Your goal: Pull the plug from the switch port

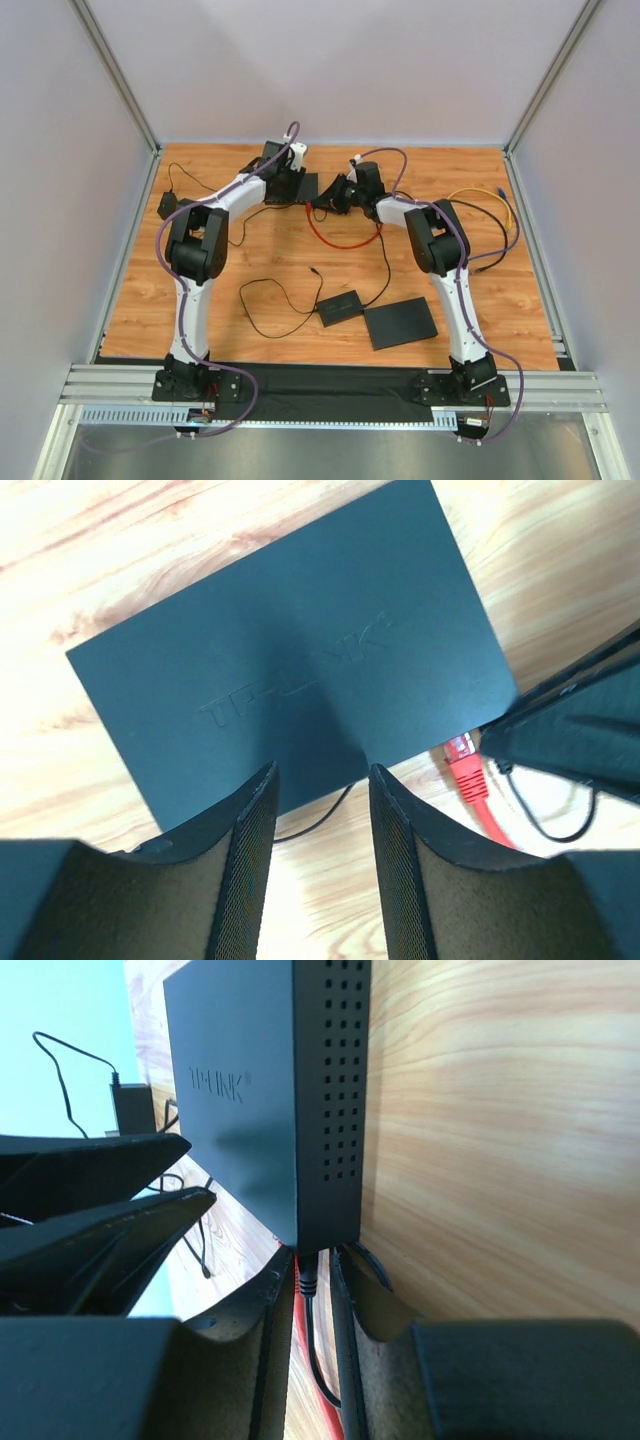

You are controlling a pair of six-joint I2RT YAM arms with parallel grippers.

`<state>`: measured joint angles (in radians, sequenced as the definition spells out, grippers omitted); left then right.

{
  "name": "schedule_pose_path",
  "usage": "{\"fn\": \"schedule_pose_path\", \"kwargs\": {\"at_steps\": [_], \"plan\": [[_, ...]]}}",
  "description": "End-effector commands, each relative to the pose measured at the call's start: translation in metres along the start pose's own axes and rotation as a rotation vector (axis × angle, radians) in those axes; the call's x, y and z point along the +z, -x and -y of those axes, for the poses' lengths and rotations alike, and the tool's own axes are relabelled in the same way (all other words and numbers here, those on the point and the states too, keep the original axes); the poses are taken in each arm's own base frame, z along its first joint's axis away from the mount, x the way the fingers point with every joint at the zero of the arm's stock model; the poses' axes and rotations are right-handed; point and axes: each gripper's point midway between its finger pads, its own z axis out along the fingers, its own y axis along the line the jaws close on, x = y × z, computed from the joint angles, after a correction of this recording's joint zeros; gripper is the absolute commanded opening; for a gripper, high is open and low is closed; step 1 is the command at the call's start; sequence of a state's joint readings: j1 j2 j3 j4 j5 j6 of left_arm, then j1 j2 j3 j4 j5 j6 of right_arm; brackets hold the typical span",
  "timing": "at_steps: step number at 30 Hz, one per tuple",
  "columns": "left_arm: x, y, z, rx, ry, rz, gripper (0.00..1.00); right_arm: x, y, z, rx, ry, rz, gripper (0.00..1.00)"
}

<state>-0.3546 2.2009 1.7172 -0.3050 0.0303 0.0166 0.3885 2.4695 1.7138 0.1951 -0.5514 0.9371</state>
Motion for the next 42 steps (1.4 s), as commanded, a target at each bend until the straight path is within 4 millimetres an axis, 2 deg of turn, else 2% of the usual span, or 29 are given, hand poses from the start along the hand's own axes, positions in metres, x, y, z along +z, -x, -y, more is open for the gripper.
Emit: {"fn": "schedule_pose_path", "kwargs": {"at_steps": [1, 4, 5, 6, 8, 14, 15, 16, 21, 42], "plan": [[-0.016, 0.025, -0.002, 0.139, 0.058, 0.063, 0.50, 0.002, 0.004, 0.005, 0.029, 0.047, 0.013, 0.22], [-0.014, 0.026, 0.002, 0.192, 0.089, 0.043, 0.50, 0.001, 0.006, 0.006, 0.054, 0.064, 0.009, 0.22], [-0.009, 0.016, 0.003, 0.202, 0.085, 0.005, 0.51, 0.001, 0.007, 0.007, 0.056, 0.065, 0.006, 0.22], [-0.009, 0.021, 0.004, 0.203, 0.085, 0.009, 0.51, 0.003, 0.004, 0.009, 0.060, 0.066, -0.002, 0.22], [-0.006, 0.014, 0.006, 0.209, 0.079, -0.024, 0.51, 0.004, 0.005, 0.005, 0.059, 0.079, -0.007, 0.22], [-0.003, 0.012, 0.015, 0.226, 0.064, -0.042, 0.52, 0.004, 0.004, 0.004, 0.058, 0.079, -0.008, 0.22], [-0.003, 0.016, 0.015, 0.230, 0.073, -0.040, 0.52, 0.004, 0.004, 0.003, 0.058, 0.081, -0.009, 0.22], [0.002, 0.009, 0.014, 0.238, 0.078, -0.068, 0.52, 0.004, 0.004, 0.003, 0.059, 0.082, -0.010, 0.22], [0.004, 0.002, 0.014, 0.252, 0.080, -0.126, 0.52, 0.003, 0.004, 0.001, 0.058, 0.085, -0.008, 0.22], [0.020, -0.002, 0.023, 0.282, 0.123, -0.192, 0.52, 0.000, 0.003, -0.003, 0.075, 0.089, -0.014, 0.17]]}}
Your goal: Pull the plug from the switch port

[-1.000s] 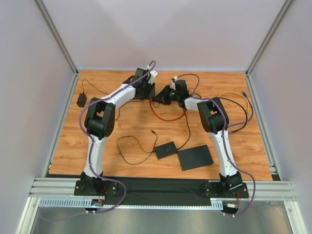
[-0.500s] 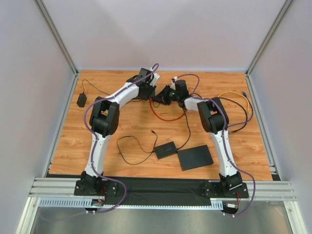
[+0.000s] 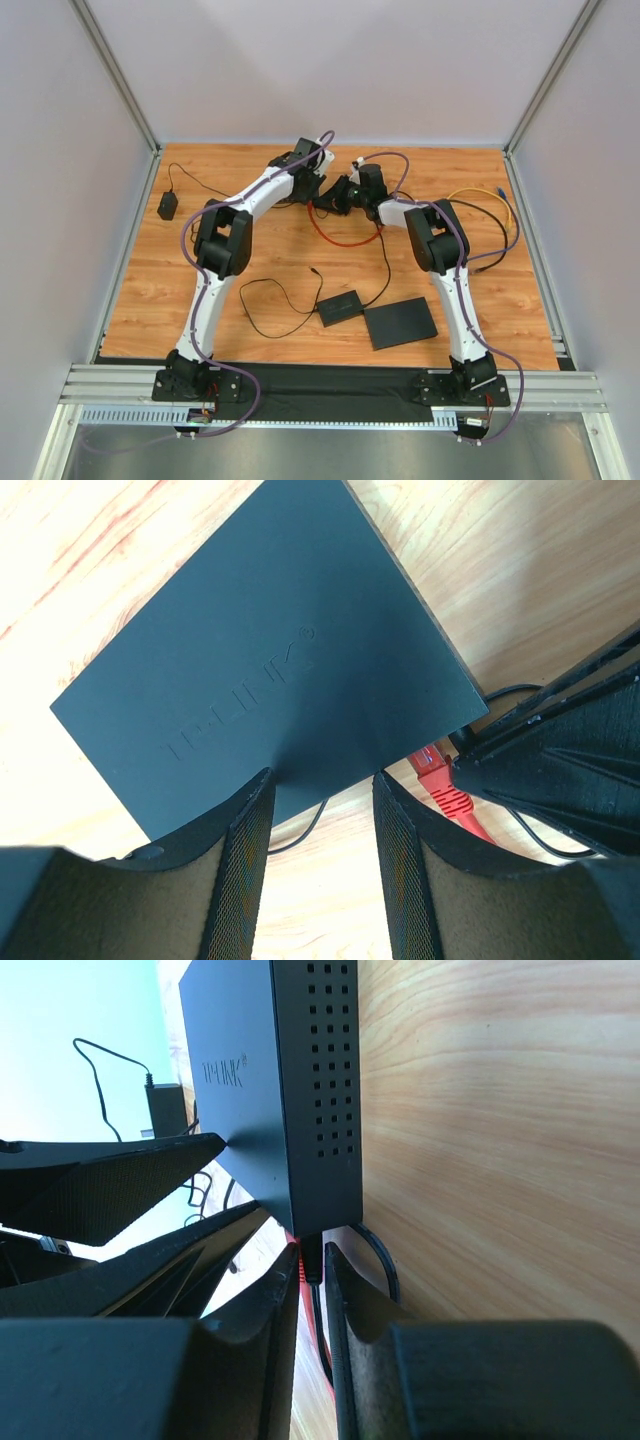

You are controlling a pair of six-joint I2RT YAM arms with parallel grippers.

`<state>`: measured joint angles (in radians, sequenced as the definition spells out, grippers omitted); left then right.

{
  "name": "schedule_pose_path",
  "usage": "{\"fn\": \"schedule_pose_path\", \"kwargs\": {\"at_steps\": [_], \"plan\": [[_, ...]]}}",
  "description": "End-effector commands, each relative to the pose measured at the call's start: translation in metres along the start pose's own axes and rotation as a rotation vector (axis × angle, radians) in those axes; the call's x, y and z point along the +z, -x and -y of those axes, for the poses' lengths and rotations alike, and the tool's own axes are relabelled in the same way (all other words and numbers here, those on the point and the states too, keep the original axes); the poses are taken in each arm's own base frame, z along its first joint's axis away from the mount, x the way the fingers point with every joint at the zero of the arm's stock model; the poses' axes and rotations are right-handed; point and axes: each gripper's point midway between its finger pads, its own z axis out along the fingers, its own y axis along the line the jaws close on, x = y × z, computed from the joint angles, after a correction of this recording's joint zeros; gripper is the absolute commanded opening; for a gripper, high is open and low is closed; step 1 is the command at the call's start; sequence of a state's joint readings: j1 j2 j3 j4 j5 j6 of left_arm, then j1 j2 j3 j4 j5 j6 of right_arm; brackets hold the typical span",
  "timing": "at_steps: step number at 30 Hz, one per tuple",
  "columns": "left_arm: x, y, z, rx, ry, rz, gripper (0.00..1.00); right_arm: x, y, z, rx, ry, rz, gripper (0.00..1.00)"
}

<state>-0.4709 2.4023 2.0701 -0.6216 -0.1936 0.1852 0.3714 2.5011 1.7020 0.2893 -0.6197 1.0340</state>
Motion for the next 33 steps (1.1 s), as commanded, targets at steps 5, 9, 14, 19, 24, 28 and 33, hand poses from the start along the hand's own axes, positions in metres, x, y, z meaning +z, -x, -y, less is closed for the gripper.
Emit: {"fn": "schedule_pose_path", "kwargs": {"at_steps": [5, 9, 14, 19, 24, 28, 33], "plan": [[0.0039, 0.0002, 0.0025, 0.013, 0.011, -0.021, 0.52, -0.0015, 0.0034, -0.0016, 0.001, 0.015, 0.013, 0.15], [0.0041, -0.0010, 0.0034, 0.021, 0.010, -0.024, 0.51, -0.0024, 0.0051, -0.0017, -0.001, 0.020, 0.017, 0.20], [0.0035, -0.0007, 0.0046, 0.016, 0.000, -0.017, 0.51, -0.0028, 0.0097, 0.0009, -0.002, 0.028, 0.028, 0.22], [0.0045, -0.0024, 0.0051, 0.022, -0.002, -0.022, 0.51, -0.0016, 0.0097, 0.0013, 0.009, 0.051, 0.030, 0.20], [0.0044, -0.0015, 0.0064, 0.017, -0.009, -0.018, 0.51, 0.0011, 0.0089, 0.0031, 0.023, 0.057, 0.014, 0.17], [0.0044, -0.0023, 0.0047, 0.019, -0.004, -0.021, 0.51, 0.0022, 0.0078, 0.0029, 0.023, 0.060, 0.009, 0.19], [0.0045, -0.0014, 0.0073, 0.015, -0.013, -0.019, 0.51, 0.0034, 0.0081, 0.0048, 0.022, 0.058, 0.009, 0.18]]}}
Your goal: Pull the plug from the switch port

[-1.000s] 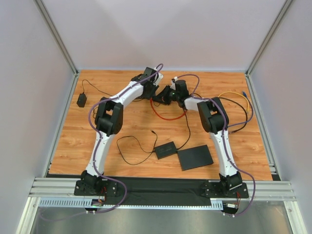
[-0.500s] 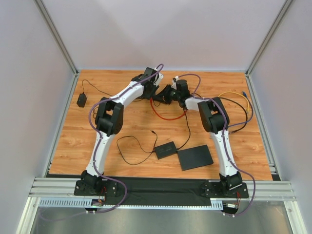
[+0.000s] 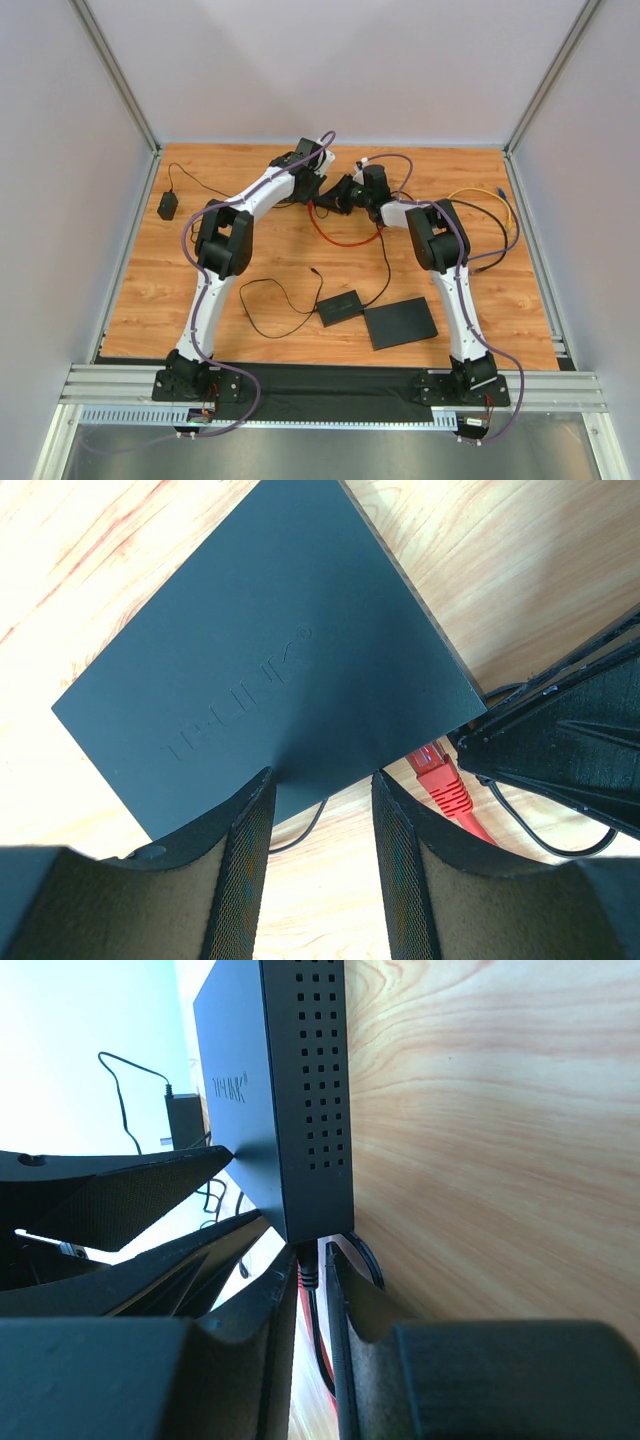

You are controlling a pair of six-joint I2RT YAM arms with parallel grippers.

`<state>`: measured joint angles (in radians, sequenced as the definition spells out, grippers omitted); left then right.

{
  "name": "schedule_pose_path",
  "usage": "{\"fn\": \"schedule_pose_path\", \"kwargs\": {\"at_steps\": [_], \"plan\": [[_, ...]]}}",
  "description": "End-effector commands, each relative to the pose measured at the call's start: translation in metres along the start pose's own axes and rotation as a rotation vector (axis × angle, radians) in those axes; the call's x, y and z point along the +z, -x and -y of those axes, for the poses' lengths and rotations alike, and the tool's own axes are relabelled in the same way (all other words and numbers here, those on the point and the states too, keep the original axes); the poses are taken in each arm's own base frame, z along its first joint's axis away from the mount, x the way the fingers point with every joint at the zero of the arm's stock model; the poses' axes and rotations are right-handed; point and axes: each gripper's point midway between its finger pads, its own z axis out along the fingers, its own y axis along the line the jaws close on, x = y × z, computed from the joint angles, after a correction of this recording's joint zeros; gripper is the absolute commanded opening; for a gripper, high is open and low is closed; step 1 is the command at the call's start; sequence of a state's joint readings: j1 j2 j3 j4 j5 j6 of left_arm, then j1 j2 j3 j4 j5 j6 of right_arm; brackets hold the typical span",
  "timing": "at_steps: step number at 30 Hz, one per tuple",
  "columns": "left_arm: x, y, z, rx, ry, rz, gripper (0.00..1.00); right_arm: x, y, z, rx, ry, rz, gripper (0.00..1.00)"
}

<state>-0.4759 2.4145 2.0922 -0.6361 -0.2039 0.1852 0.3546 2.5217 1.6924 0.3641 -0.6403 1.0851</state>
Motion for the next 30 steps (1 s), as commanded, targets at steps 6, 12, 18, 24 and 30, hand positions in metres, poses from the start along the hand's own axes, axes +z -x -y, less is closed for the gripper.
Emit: {"fn": "schedule_pose_path", "kwargs": {"at_steps": [6, 12, 18, 24, 30], "plan": [[0.005, -0.004, 0.007, 0.010, -0.024, -0.016, 0.51, 0.006, 0.001, 0.001, -0.010, 0.031, -0.013, 0.16], [0.005, -0.002, 0.009, 0.006, -0.036, -0.011, 0.51, 0.007, 0.003, -0.001, -0.011, 0.038, -0.012, 0.04], [0.008, -0.004, 0.009, 0.002, -0.028, -0.024, 0.51, 0.006, -0.004, -0.003, 0.000, 0.039, -0.030, 0.00], [0.008, -0.001, 0.011, -0.016, -0.039, -0.025, 0.51, 0.002, -0.012, -0.002, 0.001, 0.002, -0.046, 0.00], [0.010, -0.002, 0.013, -0.016, -0.047, -0.029, 0.51, -0.001, -0.018, -0.005, -0.003, -0.026, -0.054, 0.00]]}}
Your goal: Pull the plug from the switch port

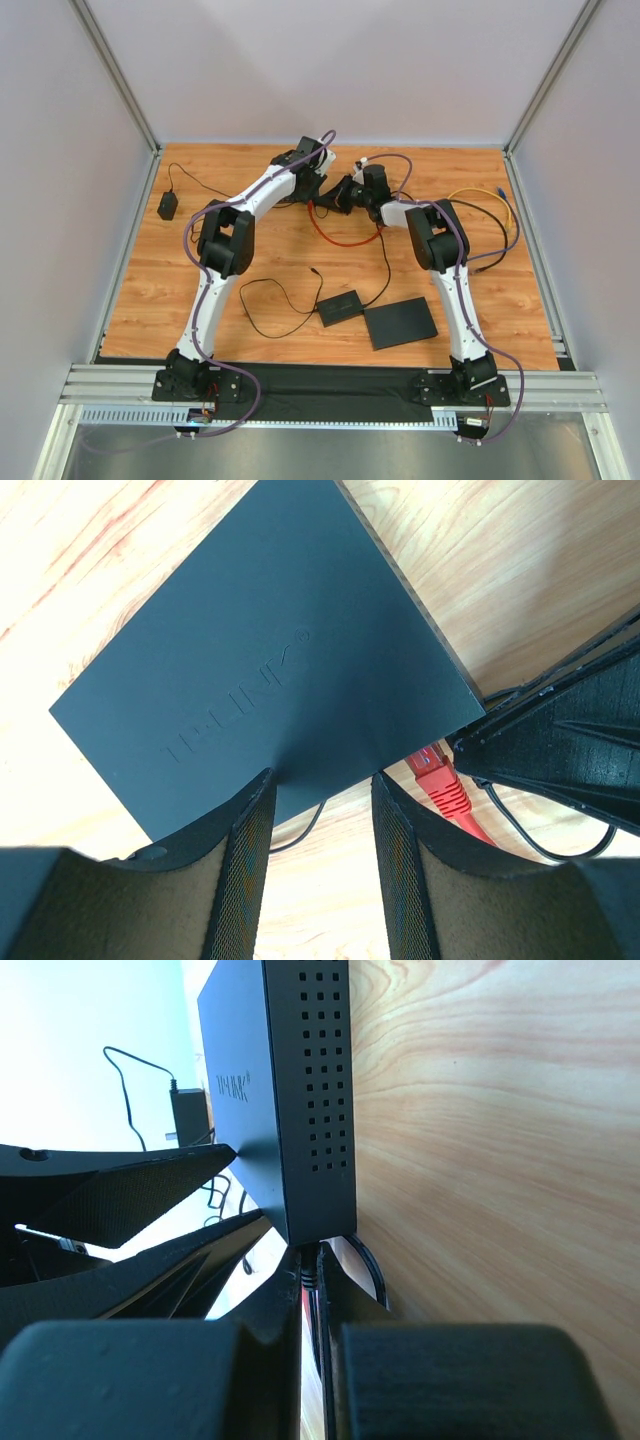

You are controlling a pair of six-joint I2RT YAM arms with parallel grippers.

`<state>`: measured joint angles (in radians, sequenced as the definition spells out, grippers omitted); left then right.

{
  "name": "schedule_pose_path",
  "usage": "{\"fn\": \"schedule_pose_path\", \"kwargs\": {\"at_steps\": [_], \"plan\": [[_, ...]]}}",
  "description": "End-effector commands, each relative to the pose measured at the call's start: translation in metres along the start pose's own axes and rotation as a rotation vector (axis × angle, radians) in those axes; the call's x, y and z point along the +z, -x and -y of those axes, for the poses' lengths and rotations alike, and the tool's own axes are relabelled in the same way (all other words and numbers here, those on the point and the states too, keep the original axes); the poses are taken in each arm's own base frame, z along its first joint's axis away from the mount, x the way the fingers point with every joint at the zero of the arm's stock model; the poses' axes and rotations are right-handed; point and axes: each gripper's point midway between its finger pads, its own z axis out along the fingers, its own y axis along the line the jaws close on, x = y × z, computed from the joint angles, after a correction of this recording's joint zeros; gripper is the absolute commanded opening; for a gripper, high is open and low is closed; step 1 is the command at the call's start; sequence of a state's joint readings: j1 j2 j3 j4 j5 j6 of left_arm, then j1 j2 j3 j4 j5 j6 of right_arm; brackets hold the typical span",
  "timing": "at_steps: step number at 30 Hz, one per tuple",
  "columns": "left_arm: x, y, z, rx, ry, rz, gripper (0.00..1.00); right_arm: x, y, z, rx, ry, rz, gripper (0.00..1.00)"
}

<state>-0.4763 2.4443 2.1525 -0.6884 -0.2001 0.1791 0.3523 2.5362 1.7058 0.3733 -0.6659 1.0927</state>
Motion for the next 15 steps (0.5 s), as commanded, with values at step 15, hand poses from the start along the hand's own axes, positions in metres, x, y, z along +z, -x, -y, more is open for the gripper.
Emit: {"fn": "schedule_pose_path", "kwargs": {"at_steps": [15], "plan": [[0.011, -0.001, 0.016, -0.023, -0.061, -0.009, 0.50, -0.019, -0.041, 0.002, -0.028, -0.071, -0.050, 0.00]]}}
